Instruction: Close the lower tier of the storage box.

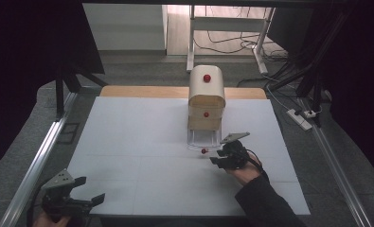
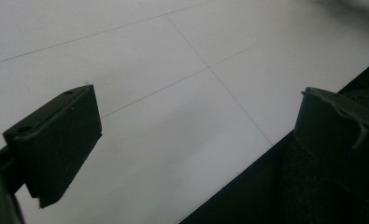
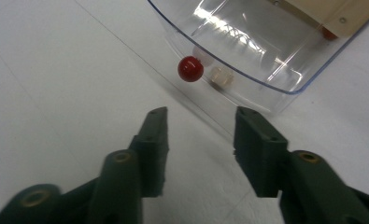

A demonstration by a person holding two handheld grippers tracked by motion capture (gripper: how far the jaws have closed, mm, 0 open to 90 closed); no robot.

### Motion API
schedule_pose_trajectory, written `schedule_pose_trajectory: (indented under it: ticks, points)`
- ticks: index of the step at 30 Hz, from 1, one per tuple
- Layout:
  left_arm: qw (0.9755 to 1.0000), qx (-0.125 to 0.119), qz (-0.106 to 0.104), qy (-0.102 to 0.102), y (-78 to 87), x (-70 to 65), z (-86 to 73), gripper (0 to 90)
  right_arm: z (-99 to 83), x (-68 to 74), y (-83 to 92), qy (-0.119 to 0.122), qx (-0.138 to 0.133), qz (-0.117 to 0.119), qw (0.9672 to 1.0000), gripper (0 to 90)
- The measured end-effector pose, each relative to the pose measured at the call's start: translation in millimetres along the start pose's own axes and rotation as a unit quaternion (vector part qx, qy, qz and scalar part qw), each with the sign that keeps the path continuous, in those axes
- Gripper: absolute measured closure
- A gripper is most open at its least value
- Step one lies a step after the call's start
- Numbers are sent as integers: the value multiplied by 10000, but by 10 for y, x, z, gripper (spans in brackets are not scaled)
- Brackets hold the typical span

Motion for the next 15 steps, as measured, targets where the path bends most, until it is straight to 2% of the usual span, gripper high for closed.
schedule_pose_trajectory:
  ticks: [6, 11, 15]
  points:
    - [10000, -3, -2, 1, 0, 0, 0, 10, 40, -18, -48, 92, 36, 115, 9999, 749]
    - [10000, -2, -2, -1, 0, 0, 0, 10, 74, -23, -75, 100, 59, 119, 9999, 883]
    - [10000, -3, -5, -2, 0, 0, 0, 10, 94, -36, -100, 121, 81, 103, 9998, 895]
Point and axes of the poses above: each handheld gripper's, and its own axes: y roughly backward along the jaws, z roughly out of its top, x roughly to its left, the point moved 3 cm from there along -y, roughly forward along the jaws, and after that the axes turned 7 degrees about -y, right-handed, at the moved point
